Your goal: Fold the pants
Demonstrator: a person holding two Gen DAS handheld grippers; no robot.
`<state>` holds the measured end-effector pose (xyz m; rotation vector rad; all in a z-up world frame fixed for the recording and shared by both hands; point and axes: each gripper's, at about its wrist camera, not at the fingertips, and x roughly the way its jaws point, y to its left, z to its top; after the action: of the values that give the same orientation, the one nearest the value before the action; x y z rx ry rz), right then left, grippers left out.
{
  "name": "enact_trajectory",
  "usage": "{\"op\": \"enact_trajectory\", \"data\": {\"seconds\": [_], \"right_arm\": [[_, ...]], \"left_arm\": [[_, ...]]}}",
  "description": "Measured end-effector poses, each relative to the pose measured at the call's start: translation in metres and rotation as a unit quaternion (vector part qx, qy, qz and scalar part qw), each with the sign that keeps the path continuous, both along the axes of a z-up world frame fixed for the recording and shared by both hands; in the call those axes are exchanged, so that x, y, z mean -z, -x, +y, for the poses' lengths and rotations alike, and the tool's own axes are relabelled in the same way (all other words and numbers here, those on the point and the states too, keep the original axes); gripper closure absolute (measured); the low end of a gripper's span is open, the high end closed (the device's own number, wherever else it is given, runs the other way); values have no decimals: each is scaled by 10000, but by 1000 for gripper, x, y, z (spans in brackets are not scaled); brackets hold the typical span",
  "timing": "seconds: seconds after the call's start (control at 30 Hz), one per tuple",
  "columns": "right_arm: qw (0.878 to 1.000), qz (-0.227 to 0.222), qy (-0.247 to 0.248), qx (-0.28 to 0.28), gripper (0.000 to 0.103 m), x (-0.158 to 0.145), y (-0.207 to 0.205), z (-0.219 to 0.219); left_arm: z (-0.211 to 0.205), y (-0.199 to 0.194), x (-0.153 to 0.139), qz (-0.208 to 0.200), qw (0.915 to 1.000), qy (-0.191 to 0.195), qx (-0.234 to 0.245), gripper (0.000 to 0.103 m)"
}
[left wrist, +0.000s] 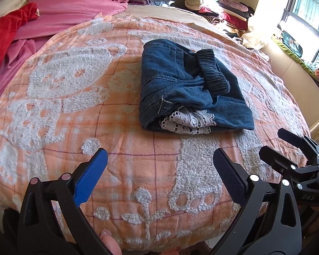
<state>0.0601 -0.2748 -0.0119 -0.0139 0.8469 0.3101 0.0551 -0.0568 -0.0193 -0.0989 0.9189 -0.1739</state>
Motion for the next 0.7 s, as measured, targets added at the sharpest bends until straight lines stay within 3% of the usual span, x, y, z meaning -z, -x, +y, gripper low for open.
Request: {"op": "enact_trajectory", "data": {"seconds": [0.7], "right_arm": [[10000,-4,12,42,5,0,2,-1]], "left_arm": [[1,1,-2,24,10000,-9,-46,9]]}}
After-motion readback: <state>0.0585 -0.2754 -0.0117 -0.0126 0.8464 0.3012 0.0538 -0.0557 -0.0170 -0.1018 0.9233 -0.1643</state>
